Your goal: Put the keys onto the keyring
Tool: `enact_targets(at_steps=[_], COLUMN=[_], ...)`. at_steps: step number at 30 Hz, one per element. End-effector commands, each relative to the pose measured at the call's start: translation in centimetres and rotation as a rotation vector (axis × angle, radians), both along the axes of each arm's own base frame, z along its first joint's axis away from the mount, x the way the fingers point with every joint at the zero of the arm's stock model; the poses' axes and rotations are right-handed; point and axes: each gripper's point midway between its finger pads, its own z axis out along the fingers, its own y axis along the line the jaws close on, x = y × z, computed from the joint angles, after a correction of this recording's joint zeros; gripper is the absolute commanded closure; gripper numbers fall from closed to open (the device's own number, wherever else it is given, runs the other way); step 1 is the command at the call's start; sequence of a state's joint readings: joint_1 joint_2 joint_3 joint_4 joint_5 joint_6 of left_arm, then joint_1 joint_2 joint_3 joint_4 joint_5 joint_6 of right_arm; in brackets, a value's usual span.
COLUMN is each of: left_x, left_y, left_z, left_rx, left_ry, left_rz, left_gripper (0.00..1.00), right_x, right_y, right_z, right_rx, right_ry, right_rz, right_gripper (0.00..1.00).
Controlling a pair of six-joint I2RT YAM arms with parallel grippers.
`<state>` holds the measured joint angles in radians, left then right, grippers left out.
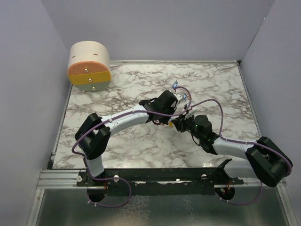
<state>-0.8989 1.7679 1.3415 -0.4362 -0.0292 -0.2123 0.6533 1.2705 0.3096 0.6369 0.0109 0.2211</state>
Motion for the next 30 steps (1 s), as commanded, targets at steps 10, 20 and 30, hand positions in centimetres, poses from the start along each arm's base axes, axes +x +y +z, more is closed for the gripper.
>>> enact_targets(at_steps=[10, 20, 30], left_x=[-0.5, -0.3, -0.2], left_y=[-0.7, -0.8, -0.5], left_z=[1.5, 2.6, 3.1], left_rx=[-0.041, -0.051, -0.042], left_ry=[-0.019, -0.042, -0.057], left_rz=[-0.029, -0.039, -0.043], left_gripper=[1.00, 1.00, 1.00], right_x=[0.9, 0.2, 0.1], right_y=[0.5, 0.9, 1.3], right_z=[2.1, 1.6, 1.3], right_rx=[0.029, 0.019, 0.019], right_ry=[-0.064, -0.068, -0.058], right_rz=[-0.005, 0.046, 0.068], right_gripper=[0.67, 0.57, 0.58])
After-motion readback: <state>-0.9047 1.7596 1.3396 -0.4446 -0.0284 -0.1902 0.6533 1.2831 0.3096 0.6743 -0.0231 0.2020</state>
